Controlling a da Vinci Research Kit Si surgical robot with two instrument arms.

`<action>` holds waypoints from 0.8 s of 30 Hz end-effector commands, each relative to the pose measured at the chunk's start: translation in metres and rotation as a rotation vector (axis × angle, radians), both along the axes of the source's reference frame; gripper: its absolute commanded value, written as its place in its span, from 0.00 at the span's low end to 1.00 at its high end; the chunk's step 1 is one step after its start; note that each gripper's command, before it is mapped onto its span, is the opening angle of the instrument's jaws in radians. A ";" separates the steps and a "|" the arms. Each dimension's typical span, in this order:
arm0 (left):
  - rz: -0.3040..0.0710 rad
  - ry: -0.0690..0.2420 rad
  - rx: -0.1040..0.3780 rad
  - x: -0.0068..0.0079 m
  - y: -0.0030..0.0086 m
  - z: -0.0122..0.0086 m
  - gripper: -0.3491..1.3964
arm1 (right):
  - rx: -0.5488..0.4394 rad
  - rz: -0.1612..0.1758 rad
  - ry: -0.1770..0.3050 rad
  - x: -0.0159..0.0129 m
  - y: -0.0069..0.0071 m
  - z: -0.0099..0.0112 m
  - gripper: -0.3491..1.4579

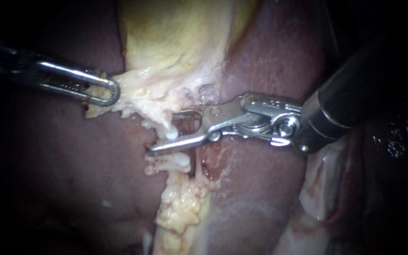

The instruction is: Going back third clip left tube

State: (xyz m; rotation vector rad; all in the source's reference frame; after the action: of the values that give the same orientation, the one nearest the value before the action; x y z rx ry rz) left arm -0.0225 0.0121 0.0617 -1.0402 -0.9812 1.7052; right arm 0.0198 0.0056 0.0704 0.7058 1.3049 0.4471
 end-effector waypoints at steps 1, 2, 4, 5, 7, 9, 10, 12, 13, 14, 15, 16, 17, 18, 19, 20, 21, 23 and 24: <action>0.001 -0.001 0.000 0.0000 0.0000 0.0000 0.00 | 0.000 -0.006 -0.004 -0.0003 -0.0001 0.0000 0.47; 0.001 -0.001 0.000 0.0000 0.0000 0.0000 0.00 | 0.000 -0.007 -0.004 -0.0004 -0.0002 -0.0001 0.47; 0.001 -0.001 0.000 0.0000 0.0000 0.0000 0.00 | -0.001 -0.009 -0.003 -0.0008 -0.0003 -0.0002 0.47; 0.001 -0.001 0.000 0.0001 0.0000 0.0000 0.00 | -0.006 -0.011 -0.001 -0.0010 -0.0003 -0.0002 0.47; 0.001 -0.001 0.000 0.0001 0.0001 0.0000 0.00 | -0.006 -0.013 0.000 -0.0013 -0.0004 -0.0003 0.47; 0.001 -0.001 0.000 0.0001 0.0001 0.0000 0.00 | -0.018 -0.016 0.004 -0.0017 -0.0005 -0.0003 0.47; 0.002 -0.001 0.000 0.0001 0.0001 0.0000 0.00 | -0.024 -0.018 0.006 -0.0019 -0.0006 -0.0004 0.47; 0.002 -0.001 0.000 0.0001 0.0001 0.0000 0.00 | -0.029 -0.021 0.008 -0.0024 -0.0007 -0.0005 0.47; 0.002 -0.002 0.000 0.0001 0.0001 0.0000 0.00 | -0.036 -0.025 0.008 -0.0026 -0.0008 -0.0005 0.47; 0.002 -0.002 0.001 0.0001 0.0001 0.0000 0.00 | -0.036 -0.028 0.006 -0.0029 -0.0008 -0.0005 0.47; 0.002 -0.002 0.001 0.0001 0.0001 0.0000 0.00 | -0.043 -0.032 0.003 -0.0031 -0.0009 -0.0006 0.47; 0.002 -0.002 0.001 0.0001 0.0001 0.0000 0.00 | -0.043 -0.035 0.001 -0.0032 -0.0009 -0.0006 0.47; 0.002 -0.002 0.001 0.0001 0.0001 0.0000 0.00 | -0.049 -0.037 0.003 -0.0034 -0.0009 -0.0006 0.47; 0.002 -0.002 0.001 0.0001 0.0001 0.0000 0.00 | -0.049 -0.037 0.003 -0.0035 -0.0010 -0.0006 0.47; 0.002 -0.002 0.001 0.0001 0.0001 0.0000 0.00 | -0.049 -0.038 0.004 -0.0037 -0.0010 -0.0006 0.47; 0.002 -0.002 0.001 0.0001 0.0001 0.0000 0.00 | -0.049 -0.039 0.005 -0.0039 -0.0011 -0.0007 0.47; 0.002 -0.002 0.001 0.0001 0.0001 0.0000 0.00 | -0.049 -0.040 0.005 -0.0041 -0.0011 -0.0007 0.47; 0.002 -0.002 0.001 0.0001 0.0001 0.0000 0.00 | -0.055 -0.042 0.007 -0.0043 -0.0012 -0.0008 0.47; 0.002 -0.002 0.001 0.0002 0.0001 0.0000 0.00 | -0.055 -0.042 0.007 -0.0043 -0.0012 -0.0008 0.47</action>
State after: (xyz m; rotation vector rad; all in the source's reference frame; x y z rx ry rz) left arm -0.0224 0.0122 0.0617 -1.0406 -0.9837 1.7057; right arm 0.0155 0.0043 0.0695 0.6852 1.3029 0.3691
